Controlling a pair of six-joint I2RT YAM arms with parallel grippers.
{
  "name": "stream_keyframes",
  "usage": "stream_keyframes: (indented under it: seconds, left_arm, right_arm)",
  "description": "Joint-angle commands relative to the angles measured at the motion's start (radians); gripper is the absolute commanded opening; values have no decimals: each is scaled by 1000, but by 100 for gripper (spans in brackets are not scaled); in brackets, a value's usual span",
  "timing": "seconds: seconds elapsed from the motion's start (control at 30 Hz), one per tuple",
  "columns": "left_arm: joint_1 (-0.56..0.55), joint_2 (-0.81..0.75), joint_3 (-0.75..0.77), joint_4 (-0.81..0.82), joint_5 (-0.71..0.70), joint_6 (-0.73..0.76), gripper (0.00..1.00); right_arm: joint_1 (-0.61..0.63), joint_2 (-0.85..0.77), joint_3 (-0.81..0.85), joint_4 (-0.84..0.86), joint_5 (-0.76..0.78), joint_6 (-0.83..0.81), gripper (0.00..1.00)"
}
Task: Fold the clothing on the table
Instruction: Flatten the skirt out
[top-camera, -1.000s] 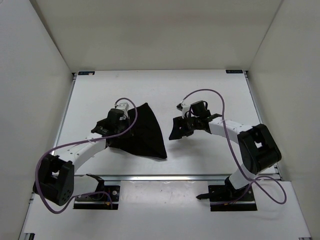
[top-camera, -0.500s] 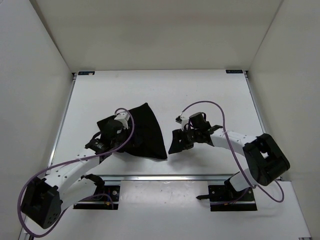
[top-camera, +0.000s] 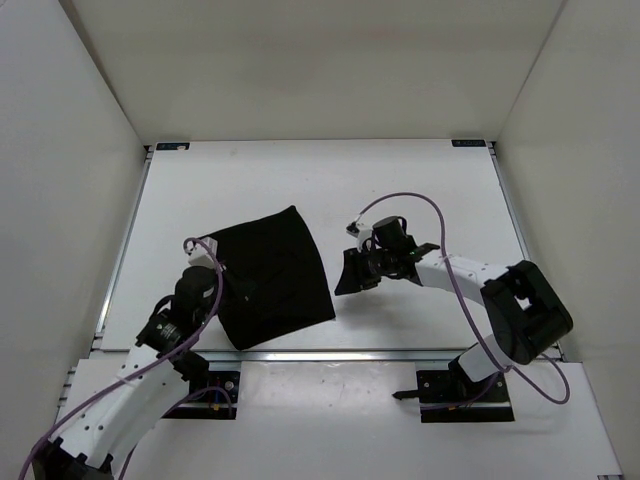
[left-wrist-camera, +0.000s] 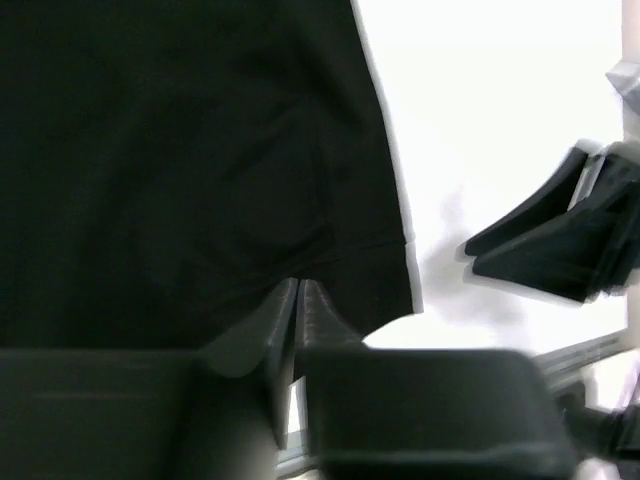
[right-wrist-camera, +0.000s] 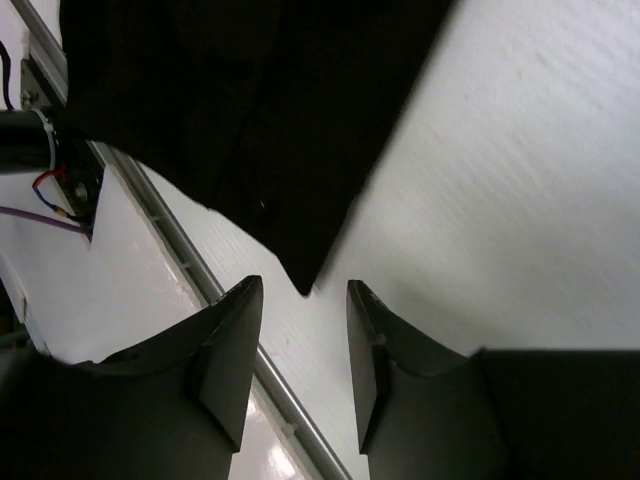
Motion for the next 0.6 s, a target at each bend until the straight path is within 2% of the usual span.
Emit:
stream_keyframes:
  seconds: [0.0, 0.03, 0.1, 0.23, 0.27, 0.3, 0.33, 0.37, 0.57]
  left_arm:
    - [-40, 64, 31, -53, -73, -33, 12]
    - [-65, 70, 39, -50, -99, -40, 4]
    - [-65, 102, 54, -44, -131, -37, 3]
    - [9, 194, 120, -46, -157, -16, 1]
    - [19, 208, 133, -52, -202, -8, 0]
    - [26, 243, 154, -44, -222, 4, 0]
    - [30, 275, 163, -35, -246, 12, 0]
    - [83, 348, 200, -23, -250, 57, 0]
    - [134, 499, 220, -6, -270, 85, 0]
  right_arm:
    - [27, 43, 129, 16, 4, -24, 31]
    - [18, 58, 153, 24, 4, -23, 30]
    - [18, 90, 219, 30, 2, -36, 29]
    - [19, 196, 361, 25, -12, -44, 28]
    - [24, 230, 377, 24, -24, -53, 23]
    - [30, 268, 422, 16, -36, -55, 5]
    - [30, 288, 449, -10, -32, -58, 0]
    - [57, 377, 563, -57, -27, -96, 0]
    - [97, 538, 705, -146, 24, -133, 0]
